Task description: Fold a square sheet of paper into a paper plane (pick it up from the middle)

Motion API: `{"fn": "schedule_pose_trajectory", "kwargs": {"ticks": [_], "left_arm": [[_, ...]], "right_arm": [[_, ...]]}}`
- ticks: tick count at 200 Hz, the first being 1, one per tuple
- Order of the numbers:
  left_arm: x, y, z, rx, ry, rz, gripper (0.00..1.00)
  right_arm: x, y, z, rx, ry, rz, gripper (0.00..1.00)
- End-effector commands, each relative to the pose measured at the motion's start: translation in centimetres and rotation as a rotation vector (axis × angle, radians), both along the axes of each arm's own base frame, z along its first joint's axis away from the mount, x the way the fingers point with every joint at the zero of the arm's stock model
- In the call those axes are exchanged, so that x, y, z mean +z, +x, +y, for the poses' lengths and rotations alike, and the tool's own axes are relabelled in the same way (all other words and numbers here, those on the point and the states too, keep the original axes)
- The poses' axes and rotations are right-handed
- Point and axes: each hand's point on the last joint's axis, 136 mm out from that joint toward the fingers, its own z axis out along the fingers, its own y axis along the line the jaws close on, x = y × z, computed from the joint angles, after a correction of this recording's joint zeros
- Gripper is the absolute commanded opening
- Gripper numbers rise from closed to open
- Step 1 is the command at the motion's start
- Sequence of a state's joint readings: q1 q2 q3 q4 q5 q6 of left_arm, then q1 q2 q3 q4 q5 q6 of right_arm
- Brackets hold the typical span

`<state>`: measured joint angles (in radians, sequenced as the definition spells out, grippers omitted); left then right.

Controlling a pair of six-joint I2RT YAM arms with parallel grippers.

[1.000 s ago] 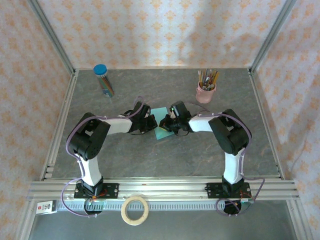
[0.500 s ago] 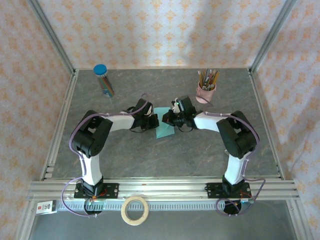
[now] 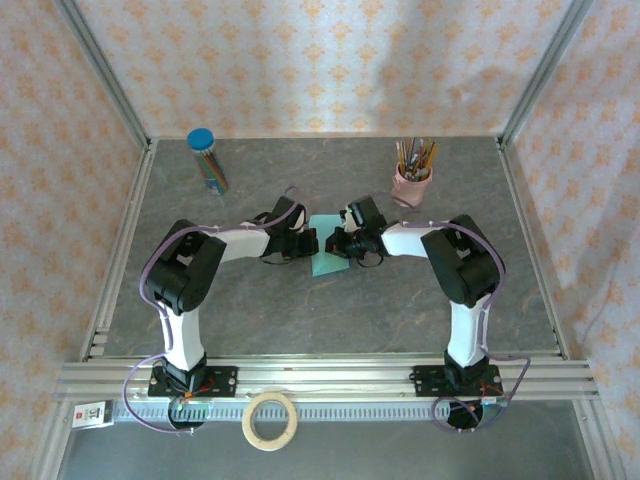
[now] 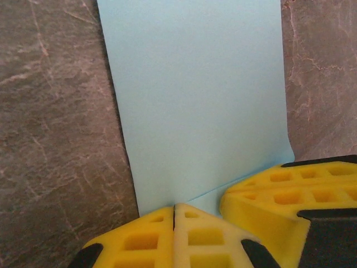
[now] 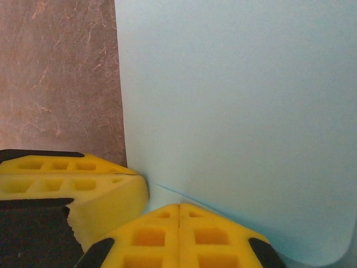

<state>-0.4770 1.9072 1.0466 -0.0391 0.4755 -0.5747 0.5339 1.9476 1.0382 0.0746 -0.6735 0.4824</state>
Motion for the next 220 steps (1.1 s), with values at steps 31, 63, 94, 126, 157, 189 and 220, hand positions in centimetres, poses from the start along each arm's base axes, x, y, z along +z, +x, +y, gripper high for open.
{"fn": "schedule_pose_trajectory", "kwargs": {"ticks": [31,63,94,126,157,189,220], "left_arm": [[-5.1,-3.4,2.4,-0.064,0.153,0.166,0.0],[-5.6,-3.7,2.3,-0.076,0.158,0.19,0.0],[-6.8,-4.8,3.5,-0.079,0.219,0.227,0.0],[-7.6,-5.6,4.7,-0.099,0.286,0.248,0.0],[-8.1,-5.7,5.4,-0.1,0.326,0.252,0.0],[-8.2,-5.7,5.5,-0.098,0.333,0.251,0.0],[-7.7,-5.3,5.0,-0.104,0.309,0.235,0.0]], "right_arm": [[-2.4,-2.8,-1.6,-0.123,-0.042,0.082,0.04],[-1.6,-2.0,-1.7,-0.134,-0.034,0.054,0.04],[0.1,-0.2,-1.9,-0.167,0.014,0.016,0.04],[-0.5,0.0,-3.5,-0.232,0.002,0.033,0.04],[-0.6,-0.3,-5.5,-0.333,0.009,0.062,0.05],[-0.6,-0.3,-8.1,-0.442,-0.03,0.077,0.04],[2.3,0.9,-8.6,-0.459,-0.015,-0.001,0.04]]}}
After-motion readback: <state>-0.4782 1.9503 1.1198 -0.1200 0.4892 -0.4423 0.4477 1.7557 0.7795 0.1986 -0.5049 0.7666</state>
